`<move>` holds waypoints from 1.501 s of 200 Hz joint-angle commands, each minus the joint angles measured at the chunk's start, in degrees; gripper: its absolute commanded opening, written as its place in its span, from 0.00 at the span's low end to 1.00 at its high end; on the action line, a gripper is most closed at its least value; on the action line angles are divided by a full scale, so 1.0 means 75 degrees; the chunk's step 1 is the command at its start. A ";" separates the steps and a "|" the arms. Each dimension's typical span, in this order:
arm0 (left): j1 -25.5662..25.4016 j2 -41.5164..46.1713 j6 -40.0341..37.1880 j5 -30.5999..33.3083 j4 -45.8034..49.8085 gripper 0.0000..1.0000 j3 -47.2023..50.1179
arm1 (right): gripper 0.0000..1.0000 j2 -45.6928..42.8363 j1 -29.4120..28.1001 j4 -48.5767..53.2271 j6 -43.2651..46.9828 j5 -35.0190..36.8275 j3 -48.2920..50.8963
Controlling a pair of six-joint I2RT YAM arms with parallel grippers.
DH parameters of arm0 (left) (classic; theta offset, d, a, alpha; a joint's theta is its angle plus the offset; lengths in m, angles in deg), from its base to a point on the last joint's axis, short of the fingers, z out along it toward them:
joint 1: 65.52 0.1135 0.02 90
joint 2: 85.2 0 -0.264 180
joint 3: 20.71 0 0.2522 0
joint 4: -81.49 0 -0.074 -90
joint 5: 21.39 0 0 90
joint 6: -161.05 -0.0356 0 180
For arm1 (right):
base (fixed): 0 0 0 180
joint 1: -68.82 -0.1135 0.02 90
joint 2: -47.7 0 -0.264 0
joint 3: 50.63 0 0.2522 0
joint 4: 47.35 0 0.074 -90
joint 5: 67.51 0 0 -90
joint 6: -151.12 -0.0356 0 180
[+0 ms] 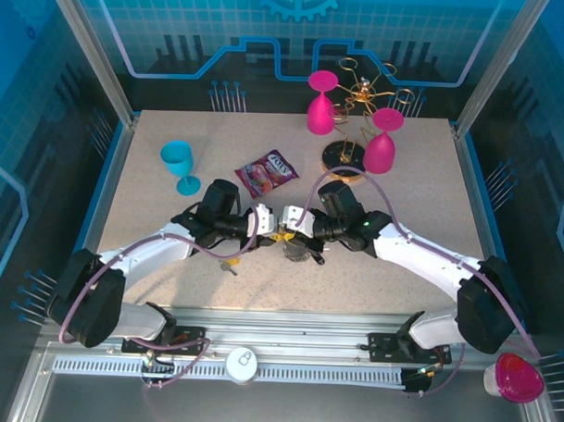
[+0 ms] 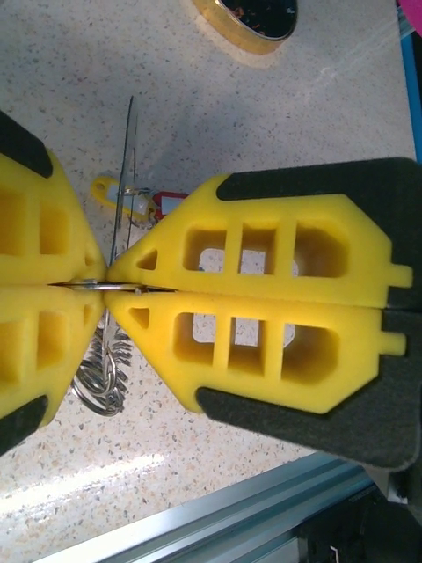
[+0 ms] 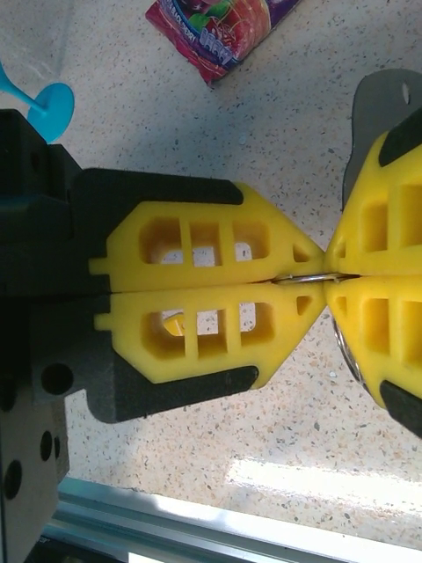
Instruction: Put the keys on the keyring
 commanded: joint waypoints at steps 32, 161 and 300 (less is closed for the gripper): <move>-0.0185 0.0587 -0.0429 0.0322 -0.0454 0.00 0.0290 | 0.24 -0.0385 -0.0216 -0.0294 0.0106 0.0381 0.0134; -0.0695 0.1134 -0.0774 0.2823 -0.1088 0.00 0.0723 | 0.28 -0.2265 -0.0081 -0.1191 -0.1420 0.1190 0.1974; 0.0210 0.1578 0.5644 0.4206 0.0274 0.00 0.0640 | 0.23 0.0298 -0.3374 -0.3628 -0.3021 0.2944 0.1787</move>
